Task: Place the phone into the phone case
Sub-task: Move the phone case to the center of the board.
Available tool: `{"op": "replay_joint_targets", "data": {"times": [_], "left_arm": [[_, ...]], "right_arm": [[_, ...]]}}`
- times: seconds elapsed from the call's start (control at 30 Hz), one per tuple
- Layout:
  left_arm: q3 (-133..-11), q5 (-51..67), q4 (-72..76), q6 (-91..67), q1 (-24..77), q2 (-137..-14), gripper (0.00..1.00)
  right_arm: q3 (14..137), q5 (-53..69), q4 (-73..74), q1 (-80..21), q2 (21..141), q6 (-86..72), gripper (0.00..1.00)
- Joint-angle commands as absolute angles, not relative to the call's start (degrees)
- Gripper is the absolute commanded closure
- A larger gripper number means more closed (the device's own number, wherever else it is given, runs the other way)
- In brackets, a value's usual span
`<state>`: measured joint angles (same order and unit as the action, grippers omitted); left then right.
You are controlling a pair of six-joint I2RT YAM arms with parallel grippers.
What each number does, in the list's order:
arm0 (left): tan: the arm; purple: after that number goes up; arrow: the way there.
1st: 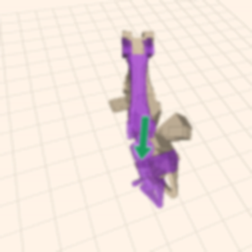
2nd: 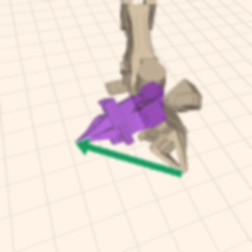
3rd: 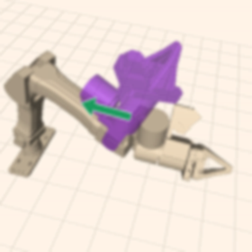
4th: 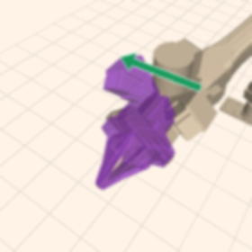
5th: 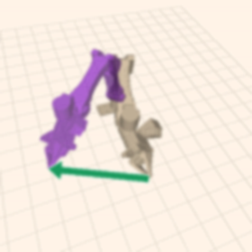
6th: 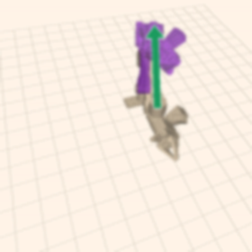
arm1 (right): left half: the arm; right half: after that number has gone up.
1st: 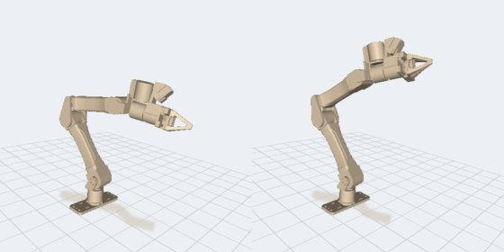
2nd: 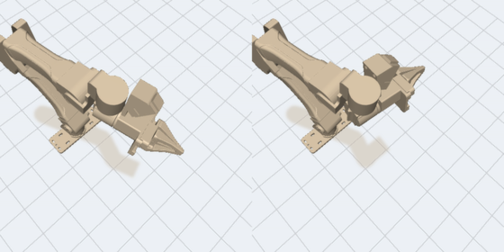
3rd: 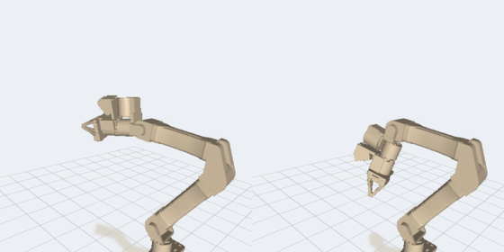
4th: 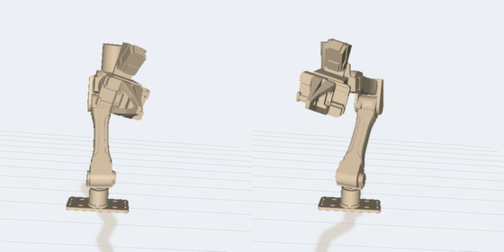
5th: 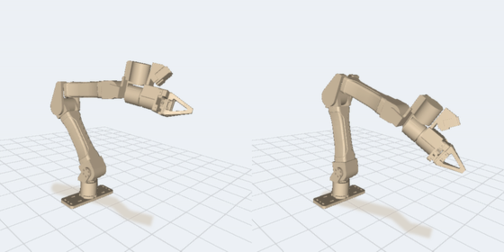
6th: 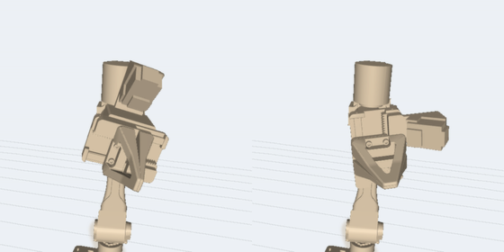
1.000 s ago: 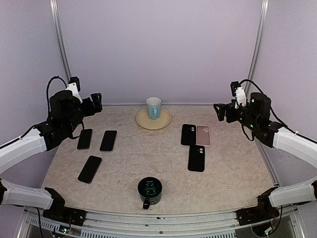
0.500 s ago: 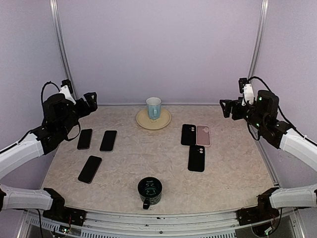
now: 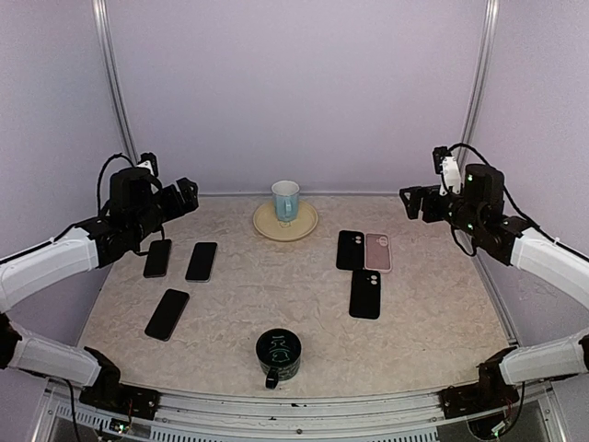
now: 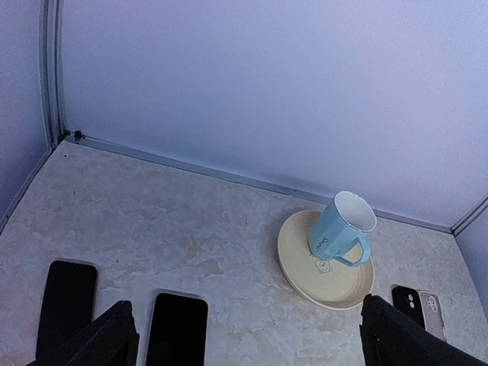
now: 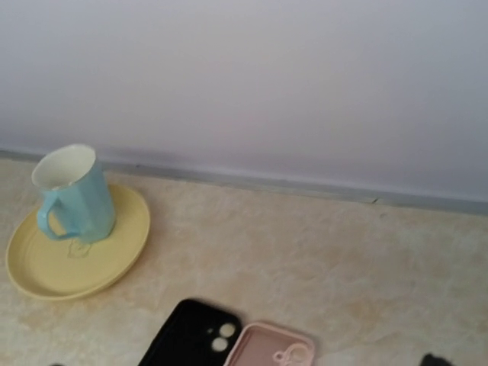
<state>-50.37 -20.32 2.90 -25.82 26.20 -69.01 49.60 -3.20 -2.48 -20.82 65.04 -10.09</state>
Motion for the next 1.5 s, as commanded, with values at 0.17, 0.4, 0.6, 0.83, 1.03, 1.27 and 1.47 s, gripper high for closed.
{"op": "replay_joint_targets", "data": {"times": [0.17,0.4,0.6,0.83,1.03,1.27,1.47], "left_arm": [[-54.9,-20.3,-3.6,-26.2,28.5,-74.3,0.01],[-56.6,-19.9,-6.7,-28.2,28.5,-78.7,0.01],[-56.9,-20.7,-8.2,-29.2,28.1,-82.0,0.01],[-58.3,-19.0,-11.6,-30.6,26.5,-87.8,0.01],[-60.6,-15.9,-13.8,-30.2,25.8,-93.0,0.01],[-62.3,-14.0,-16.1,-30.8,24.7,-99.2,0.01],[-62.6,-13.6,-16.4,-32.4,24.5,-102.9,0.01]], "right_arm": [[54.5,3.2,3.2,-20.2,71.8,-13.8,0.00],[55.7,5.7,4.8,-20.2,75.4,-14.3,0.00],[55.8,6.6,4.8,-20.2,76.9,-15.0,0.00],[55.7,8.1,4.1,-20.3,77.3,-15.8,0.00],[55.2,8.8,3.6,-20.2,77.1,-15.9,0.00],[54.4,9.6,3.3,-20.2,76.9,-15.9,0.00],[53.5,9.9,2.9,-20.3,76.8,-15.9,0.00]]}}
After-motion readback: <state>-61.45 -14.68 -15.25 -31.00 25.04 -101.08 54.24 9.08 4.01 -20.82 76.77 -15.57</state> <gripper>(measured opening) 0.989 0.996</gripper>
